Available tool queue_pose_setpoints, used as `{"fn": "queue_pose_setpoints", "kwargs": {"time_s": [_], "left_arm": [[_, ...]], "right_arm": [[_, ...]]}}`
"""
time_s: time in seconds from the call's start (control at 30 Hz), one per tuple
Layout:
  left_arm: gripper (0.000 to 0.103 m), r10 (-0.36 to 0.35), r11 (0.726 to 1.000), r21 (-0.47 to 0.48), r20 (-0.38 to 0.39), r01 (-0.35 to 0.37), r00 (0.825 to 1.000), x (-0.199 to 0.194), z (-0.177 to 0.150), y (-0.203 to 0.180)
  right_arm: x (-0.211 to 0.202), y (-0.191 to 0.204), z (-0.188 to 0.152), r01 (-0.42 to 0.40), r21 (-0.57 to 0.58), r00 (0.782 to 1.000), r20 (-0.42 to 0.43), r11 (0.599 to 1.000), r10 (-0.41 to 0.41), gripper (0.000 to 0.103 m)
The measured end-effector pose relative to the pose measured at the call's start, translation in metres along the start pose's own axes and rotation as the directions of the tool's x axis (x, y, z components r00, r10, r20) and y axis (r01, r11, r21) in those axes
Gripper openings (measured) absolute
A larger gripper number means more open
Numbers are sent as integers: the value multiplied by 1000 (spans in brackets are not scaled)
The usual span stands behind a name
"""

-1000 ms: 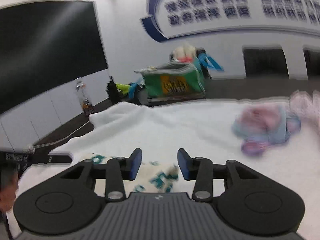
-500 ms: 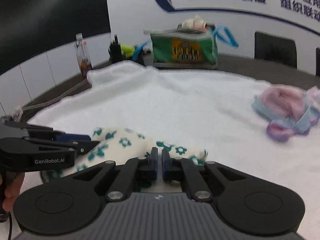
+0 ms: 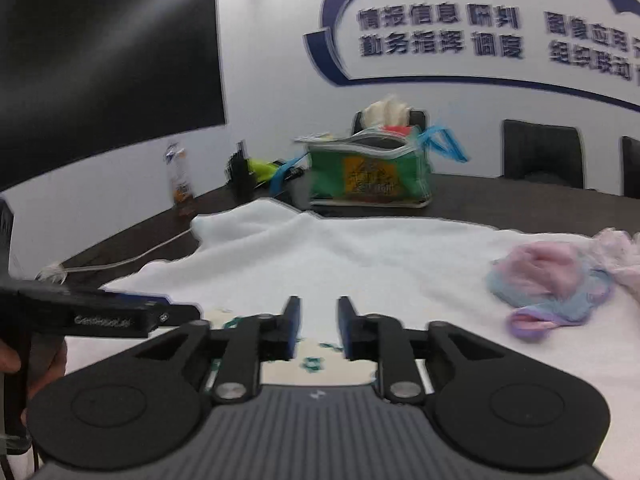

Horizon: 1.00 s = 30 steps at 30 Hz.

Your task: Fold clothes

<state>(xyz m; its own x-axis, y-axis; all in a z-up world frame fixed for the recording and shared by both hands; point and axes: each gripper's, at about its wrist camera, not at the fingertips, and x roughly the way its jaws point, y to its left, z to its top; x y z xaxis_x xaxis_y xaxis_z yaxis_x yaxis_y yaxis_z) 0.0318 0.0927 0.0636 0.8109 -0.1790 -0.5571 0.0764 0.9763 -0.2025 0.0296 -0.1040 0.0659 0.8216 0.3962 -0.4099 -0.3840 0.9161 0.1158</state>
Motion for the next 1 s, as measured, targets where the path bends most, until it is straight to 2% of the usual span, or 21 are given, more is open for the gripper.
{"fn": "queue_pose_setpoints", "kwargs": {"time_s": [0.17,0.27,0.37,0.47,0.57,0.7,0.77,0.83,0.93,1.0], "left_arm": [[51,56,995,90,-35,-53,998,19,-16,-18],[50,48,996,72,-39,-45,998,16,-12,-15],[52,15,998,55,11,-15,1000,4,3,-18],[59,-17,989,147,23,14,1000,11,10,-42],[58,32,972,232,-28,-25,999,37,-3,-55],[60,1,981,194,-43,8,999,38,-7,-45],[60,-16,985,173,-50,25,999,37,-8,-40],[62,-51,989,134,-49,57,998,28,-5,-28],[73,-129,981,141,-41,134,991,5,-13,-10],[86,-189,968,164,-35,192,981,-13,-21,1]], "right_arm": [[16,-16,-23,1,61,997,-82,998,4,25],[31,-15,-39,-4,69,990,-141,998,14,26],[24,-15,-36,-9,85,995,-99,996,17,29],[16,-16,-28,-19,95,998,-56,995,24,33],[26,-16,-29,-5,98,996,-86,995,14,33],[34,-20,-44,9,94,992,-127,996,3,34],[32,-26,-46,6,121,992,-129,993,10,40],[28,-28,-44,11,128,992,-125,992,5,41],[8,-25,-37,-12,76,997,-80,997,18,42],[-10,-27,-33,-66,38,996,-64,997,69,51]]}}
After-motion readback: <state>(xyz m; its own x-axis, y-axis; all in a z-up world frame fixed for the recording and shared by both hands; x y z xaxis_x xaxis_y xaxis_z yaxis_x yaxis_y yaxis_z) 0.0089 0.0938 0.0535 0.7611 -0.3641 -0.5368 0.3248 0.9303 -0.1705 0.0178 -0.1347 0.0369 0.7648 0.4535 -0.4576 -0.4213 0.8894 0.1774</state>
